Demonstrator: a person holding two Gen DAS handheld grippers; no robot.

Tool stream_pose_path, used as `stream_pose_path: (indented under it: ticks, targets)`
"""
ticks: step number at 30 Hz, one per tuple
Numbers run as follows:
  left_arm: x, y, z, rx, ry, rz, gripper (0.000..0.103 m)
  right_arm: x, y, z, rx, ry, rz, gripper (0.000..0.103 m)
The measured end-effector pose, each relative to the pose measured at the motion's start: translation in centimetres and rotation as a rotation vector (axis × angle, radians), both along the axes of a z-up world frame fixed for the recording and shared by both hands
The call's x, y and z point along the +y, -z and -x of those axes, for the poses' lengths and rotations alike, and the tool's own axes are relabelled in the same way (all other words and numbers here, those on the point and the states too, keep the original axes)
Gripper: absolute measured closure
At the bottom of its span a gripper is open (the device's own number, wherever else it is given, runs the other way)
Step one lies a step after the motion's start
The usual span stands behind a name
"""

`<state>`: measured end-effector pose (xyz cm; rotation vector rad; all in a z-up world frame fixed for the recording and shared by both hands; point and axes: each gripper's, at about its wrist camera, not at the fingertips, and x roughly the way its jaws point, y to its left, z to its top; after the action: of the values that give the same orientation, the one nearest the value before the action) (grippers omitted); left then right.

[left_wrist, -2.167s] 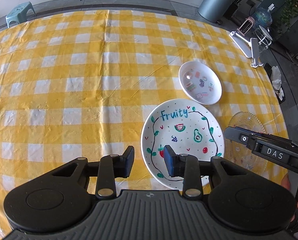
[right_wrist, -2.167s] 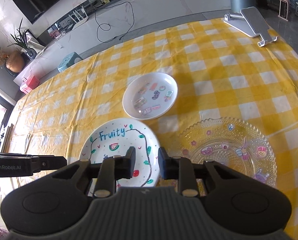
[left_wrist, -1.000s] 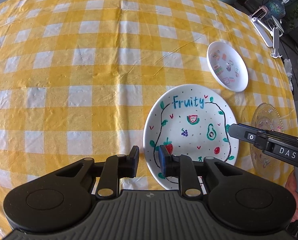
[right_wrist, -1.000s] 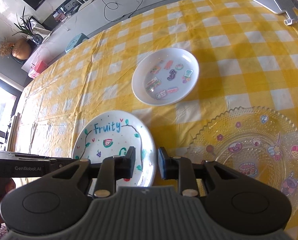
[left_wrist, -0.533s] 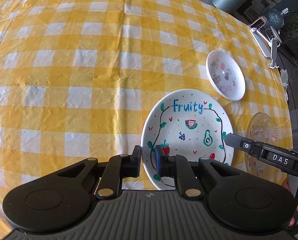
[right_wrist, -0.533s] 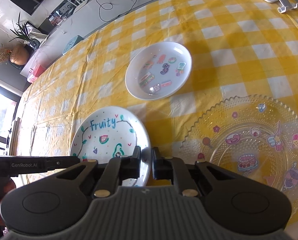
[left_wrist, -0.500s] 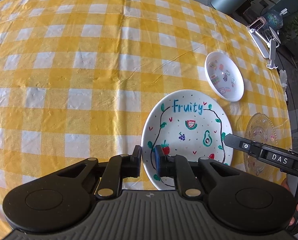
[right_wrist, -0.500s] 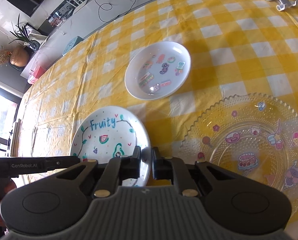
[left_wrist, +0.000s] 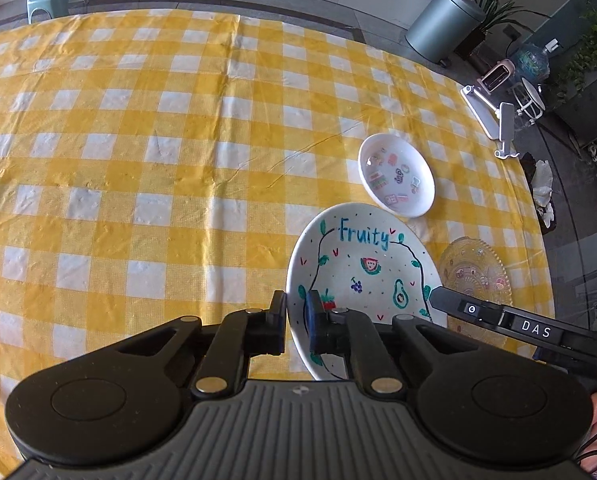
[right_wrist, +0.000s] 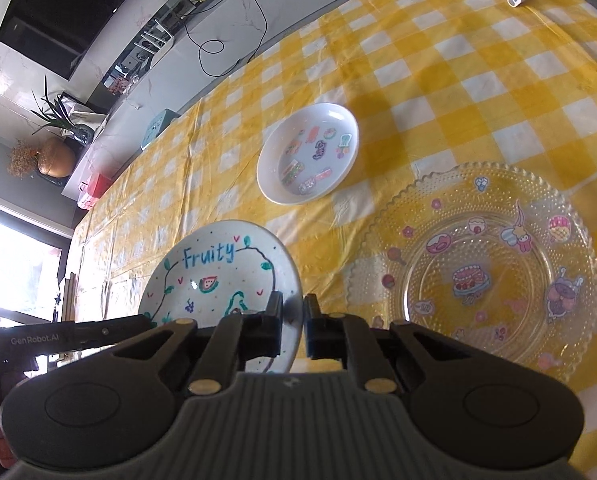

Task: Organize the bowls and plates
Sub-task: 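Lift the Fruity plate with the left gripper and lower it beside the bowl stack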

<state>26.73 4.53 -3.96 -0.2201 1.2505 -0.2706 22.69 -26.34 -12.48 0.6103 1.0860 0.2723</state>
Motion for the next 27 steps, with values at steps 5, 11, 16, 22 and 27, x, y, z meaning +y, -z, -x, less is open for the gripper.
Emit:
stream_pose_path:
  ticks: [5, 11, 16, 22, 27]
  targets:
    - [-1.8, -1.7, 2.6, -0.042, 0.008, -0.001, 0.093, -1.8, -0.8, 2.2, -0.019, 0.037, -0.024, 0.094]
    - [-4.6, -2.8, 6.1, -0.079, 0.027, 0.005, 0.093, -4.4, -1.0, 5.6, -0.027, 0.090, -0.038, 0.094]
    - [-6.1, -3.0, 9.1, -0.101, 0.017, 0.010, 0.093, -5.9, -0.9, 7.9, -0.027, 0.105, -0.032, 0.094]
    - [-7.0, -2.2, 12.6, -0.108, -0.017, 0.003, 0.092, -6.4, -0.5, 10.0, -0.021, 0.085, -0.003, 0.094]
    - [-7.3, -1.3, 14.9, -0.112, -0.043, 0.006, 0.092, -6.6, -0.1, 11.3, -0.007, 0.055, 0.027, 0.093]
